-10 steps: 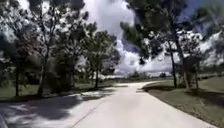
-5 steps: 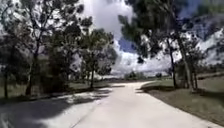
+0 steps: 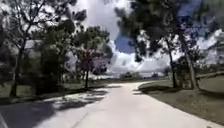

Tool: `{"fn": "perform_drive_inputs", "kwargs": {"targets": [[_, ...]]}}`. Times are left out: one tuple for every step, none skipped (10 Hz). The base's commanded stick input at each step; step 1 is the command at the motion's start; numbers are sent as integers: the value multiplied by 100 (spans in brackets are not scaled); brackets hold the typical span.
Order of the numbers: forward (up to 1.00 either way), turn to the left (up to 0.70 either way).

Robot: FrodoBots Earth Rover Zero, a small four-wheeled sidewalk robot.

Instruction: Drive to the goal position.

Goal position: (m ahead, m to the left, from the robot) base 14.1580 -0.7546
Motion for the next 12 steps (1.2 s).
{"fn": "perform_drive_inputs", "kwargs": {"targets": [[85, 0], [85, 0], [85, 0], [85, 0], [85, 0], [85, 0], [85, 0], [85, 0], [85, 0], [85, 0], [85, 0], [85, 0]]}}
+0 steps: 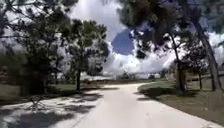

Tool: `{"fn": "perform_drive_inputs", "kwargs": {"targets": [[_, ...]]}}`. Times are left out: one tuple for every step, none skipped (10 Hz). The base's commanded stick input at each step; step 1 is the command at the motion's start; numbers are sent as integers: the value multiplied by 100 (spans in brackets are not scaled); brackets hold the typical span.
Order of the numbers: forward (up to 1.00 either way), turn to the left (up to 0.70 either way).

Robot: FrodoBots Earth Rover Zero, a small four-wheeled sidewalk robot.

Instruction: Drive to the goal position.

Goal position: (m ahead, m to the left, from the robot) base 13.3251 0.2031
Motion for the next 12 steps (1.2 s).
{"fn": "perform_drive_inputs", "kwargs": {"targets": [[85, 0], [85, 0], [85, 0], [85, 0], [85, 0], [85, 0], [85, 0], [85, 0], [85, 0], [85, 0], [85, 0], [85, 0]]}}
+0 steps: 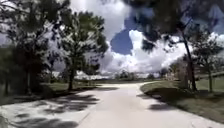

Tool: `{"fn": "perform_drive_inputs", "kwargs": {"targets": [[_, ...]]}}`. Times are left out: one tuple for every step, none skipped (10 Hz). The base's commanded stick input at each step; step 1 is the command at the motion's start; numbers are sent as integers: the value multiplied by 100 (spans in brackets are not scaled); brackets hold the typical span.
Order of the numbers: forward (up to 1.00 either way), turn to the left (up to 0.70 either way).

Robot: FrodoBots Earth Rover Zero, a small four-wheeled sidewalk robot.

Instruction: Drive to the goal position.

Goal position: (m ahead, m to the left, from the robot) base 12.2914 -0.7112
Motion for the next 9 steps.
{"fn": "perform_drive_inputs", "kwargs": {"targets": [[85, 0], [85, 0], [85, 0], [85, 0], [85, 0], [85, 0], [85, 0], [85, 0], [85, 0]]}}
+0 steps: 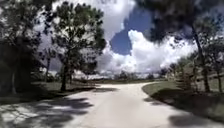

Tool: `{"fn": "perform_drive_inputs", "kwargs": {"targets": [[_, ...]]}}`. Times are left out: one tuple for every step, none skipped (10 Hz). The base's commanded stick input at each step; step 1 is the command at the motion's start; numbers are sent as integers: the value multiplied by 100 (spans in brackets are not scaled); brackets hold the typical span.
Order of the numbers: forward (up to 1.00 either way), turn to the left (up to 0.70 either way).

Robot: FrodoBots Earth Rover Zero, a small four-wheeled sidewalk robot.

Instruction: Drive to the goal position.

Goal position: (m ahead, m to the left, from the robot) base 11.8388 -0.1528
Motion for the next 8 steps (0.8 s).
{"fn": "perform_drive_inputs", "kwargs": {"targets": [[85, 0], [85, 0], [85, 0], [85, 0], [85, 0], [85, 0], [85, 0], [85, 0]]}}
